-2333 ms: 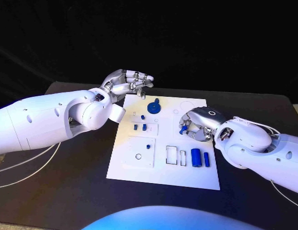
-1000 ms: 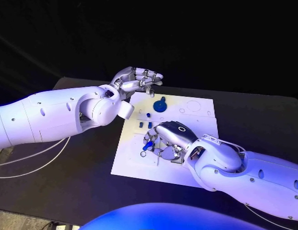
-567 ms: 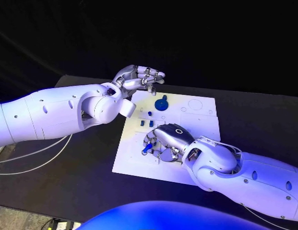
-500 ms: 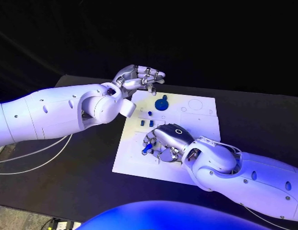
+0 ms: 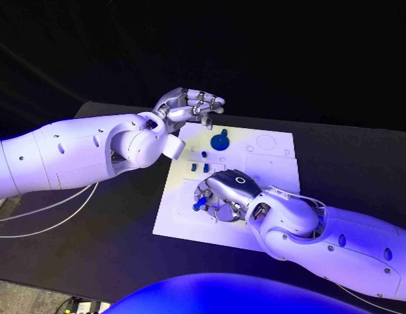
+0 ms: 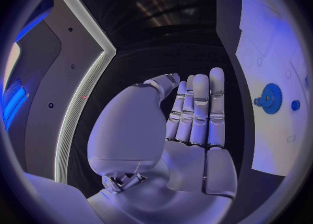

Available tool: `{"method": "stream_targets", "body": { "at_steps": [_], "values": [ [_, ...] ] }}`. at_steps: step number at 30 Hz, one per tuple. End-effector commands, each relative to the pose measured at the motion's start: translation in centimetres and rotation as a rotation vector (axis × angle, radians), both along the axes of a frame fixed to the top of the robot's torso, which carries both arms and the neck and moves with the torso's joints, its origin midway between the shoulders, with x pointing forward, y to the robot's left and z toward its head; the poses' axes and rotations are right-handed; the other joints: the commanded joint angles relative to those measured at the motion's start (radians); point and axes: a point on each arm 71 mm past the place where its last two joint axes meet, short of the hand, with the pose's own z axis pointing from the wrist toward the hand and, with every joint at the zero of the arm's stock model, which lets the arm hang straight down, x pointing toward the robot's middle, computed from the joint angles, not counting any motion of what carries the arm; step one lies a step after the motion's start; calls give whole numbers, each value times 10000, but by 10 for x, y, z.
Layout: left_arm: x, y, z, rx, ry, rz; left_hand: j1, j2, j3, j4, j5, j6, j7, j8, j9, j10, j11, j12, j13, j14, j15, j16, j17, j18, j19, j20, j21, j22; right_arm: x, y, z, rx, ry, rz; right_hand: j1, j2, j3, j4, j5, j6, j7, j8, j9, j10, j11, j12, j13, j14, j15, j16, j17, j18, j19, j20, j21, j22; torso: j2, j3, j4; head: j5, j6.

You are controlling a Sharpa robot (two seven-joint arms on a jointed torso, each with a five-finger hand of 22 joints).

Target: Assemble the parts on the task board

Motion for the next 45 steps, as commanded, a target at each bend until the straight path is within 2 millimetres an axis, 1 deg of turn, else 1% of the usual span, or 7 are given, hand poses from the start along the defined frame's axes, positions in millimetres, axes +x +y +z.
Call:
{"method": "stream_targets", "body": {
  "at_steps": [1, 14, 18, 21, 30, 37, 45],
  "values": [
    [0, -2, 1, -88, -5, -66, -24, 46, -2, 39, 19, -51, -13, 12, -14, -51, 13, 32, 10, -10, 18, -26, -11, 143, 32, 14, -43, -13, 0, 1, -4, -586, -151, -10, 6, 132, 25, -16, 46, 43, 30, 27, 4, 47, -83, -43, 17, 481, -47, 15, 276, -124, 447, -62, 46, 1984, 5, 0, 8, 5, -10],
    [0, -2, 1, -80, 14, -70, -19, 53, -8, 36, 20, -58, -20, 19, -14, -68, 6, 56, 18, -11, 15, -23, -15, 145, 38, 15, -61, -26, -5, 9, -4, -937, -377, 232, -229, 7, 74, -100, 13, -96, 76, -18, 18, -15, -40, -162, 37, 450, -12, -44, 178, -105, 414, -39, -62, 1964, 1, 6, 3, 8, -23],
    [0, -2, 1, -77, 27, -77, -19, 53, -8, 36, 20, -58, -20, 19, -14, -68, 6, 56, 18, -11, 15, -23, -15, 145, 38, 15, -61, -26, -6, 11, -4, -879, -407, 283, -497, -163, 233, -163, -53, -705, 261, -411, -129, -167, 90, -299, 69, 453, 96, -33, 199, -93, 380, 39, -156, 1953, -2, 1, 2, 2, -22],
    [0, -2, 1, -74, 33, -78, -19, 53, -8, 36, 20, -58, -20, 19, -14, -68, 6, 56, 18, -11, 15, -23, -15, 145, 38, 15, -61, -26, -6, 12, -3, -813, -437, 286, -608, -239, 290, -195, -79, -895, 303, -559, -184, -249, 134, -347, 87, 434, 136, -49, 157, -81, 357, 78, -221, 1942, 0, 2, 0, 1, -20],
    [0, -2, 0, -69, 43, -78, -19, 53, -8, 36, 20, -58, -20, 19, -14, -68, 6, 56, 18, -11, 15, -23, -15, 145, 38, 15, -61, -26, -6, 12, -2, -658, -498, 233, -845, -416, 313, -228, -139, -1246, 271, -809, -271, -365, 145, -400, 136, 394, 159, -79, 80, -53, 311, 123, -353, 1918, 4, 11, -8, 14, -14],
    [0, -1, 0, -63, 50, -72, -25, 60, -16, 43, 20, -64, -20, 23, -14, -84, 7, 73, 24, -12, 15, -22, -18, 145, 43, 16, -74, -36, -7, 11, 1, -395, -575, 208, -1156, -611, 160, -252, -257, -1727, 267, -1094, -358, -1202, 258, -575, 95, 110, 260, -362, -519, 116, -15, 204, -1335, 1664, 0, 15, -13, 10, -11],
    [0, 0, 0, -55, 61, -64, -25, 60, -16, 43, 20, -64, -20, 23, -14, -84, 7, 73, 24, -12, 15, -22, -18, 145, 43, 16, -74, -36, -9, -3, 10, 490, -874, -23, -1168, -619, -432, -344, -243, -2110, 187, -1282, -386, -2273, 436, -289, 113, -451, 425, -838, -1534, 398, -587, 366, -3057, 1158, -13, 17, -15, -36, 13]
  ]
}}
